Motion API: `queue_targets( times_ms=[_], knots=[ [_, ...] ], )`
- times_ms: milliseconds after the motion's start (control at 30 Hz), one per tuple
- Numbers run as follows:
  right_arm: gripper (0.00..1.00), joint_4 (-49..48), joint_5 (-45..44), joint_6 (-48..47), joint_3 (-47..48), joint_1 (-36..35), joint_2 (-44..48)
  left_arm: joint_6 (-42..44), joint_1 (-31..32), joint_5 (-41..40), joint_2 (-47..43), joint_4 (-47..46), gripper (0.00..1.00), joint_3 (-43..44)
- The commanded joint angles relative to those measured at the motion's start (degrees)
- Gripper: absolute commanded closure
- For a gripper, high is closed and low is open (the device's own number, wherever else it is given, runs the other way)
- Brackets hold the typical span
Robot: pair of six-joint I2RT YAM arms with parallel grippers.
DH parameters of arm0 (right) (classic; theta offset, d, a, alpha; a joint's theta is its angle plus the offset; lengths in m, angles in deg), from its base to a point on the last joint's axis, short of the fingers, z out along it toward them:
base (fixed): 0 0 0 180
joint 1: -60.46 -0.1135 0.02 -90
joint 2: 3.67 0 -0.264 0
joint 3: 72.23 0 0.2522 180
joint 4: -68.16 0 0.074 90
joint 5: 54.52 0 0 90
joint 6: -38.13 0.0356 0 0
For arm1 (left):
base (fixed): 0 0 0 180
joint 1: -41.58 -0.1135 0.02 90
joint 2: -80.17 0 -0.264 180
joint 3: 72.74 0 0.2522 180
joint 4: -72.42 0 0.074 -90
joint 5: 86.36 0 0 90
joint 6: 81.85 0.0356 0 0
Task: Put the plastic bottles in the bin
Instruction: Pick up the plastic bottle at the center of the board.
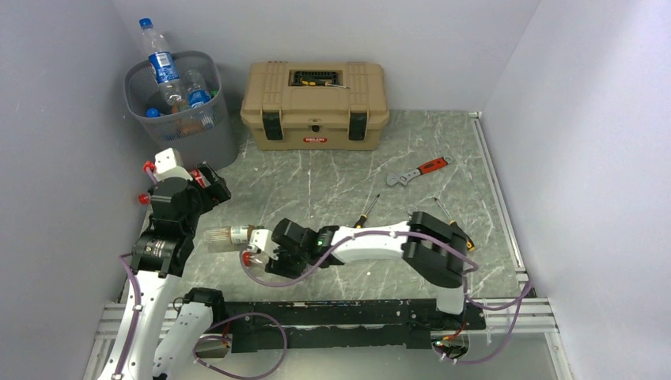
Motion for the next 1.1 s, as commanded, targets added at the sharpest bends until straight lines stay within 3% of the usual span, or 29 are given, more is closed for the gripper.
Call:
queue_targets(
  times_ms=[0,167,267,333,500,667,800,1067],
  knots=[
    [0.61,-3.00,-0.79,2.70,-5.77,-1.51,13.37,0.70,0.22,-1.70,-0.56,-1.74,0.01,0.43],
    [0.68,-8.58,-11.10,8.33,-16.06,-1.55,30.33,-1.32,0.22,-0.64,-1.27,-3.56,0.01,1.90],
    [0.80,-14.89,-18.60,13.74,-21.91,-0.73,37.95,-3.36,0.22,6.02,-1.77,-8.41,0.01,1.50],
    [1.00,-18.37,-20.70,17.48,-24.68,0.09,41.07,-5.77,0.22,15.91,-1.89,-15.01,0.00,-0.17],
    [1.00,-27.40,-26.18,23.56,-30.53,0.20,45.91,-10.14,0.22,46.34,2.87,-35.39,0.01,-5.28],
    [1.00,-39.00,-28.85,27.85,-37.34,0.51,50.56,-19.25,0.43,63.51,10.79,-50.75,0.01,-7.27],
    [1.00,-45.59,-27.31,29.38,-40.40,0.73,52.03,-21.82,3.87,68.60,15.38,-57.15,0.01,-7.50],
    [1.00,-48.50,-27.75,28.23,-40.31,0.73,50.27,-11.05,16.53,62.70,18.87,-44.31,0.01,-1.98]
  ],
)
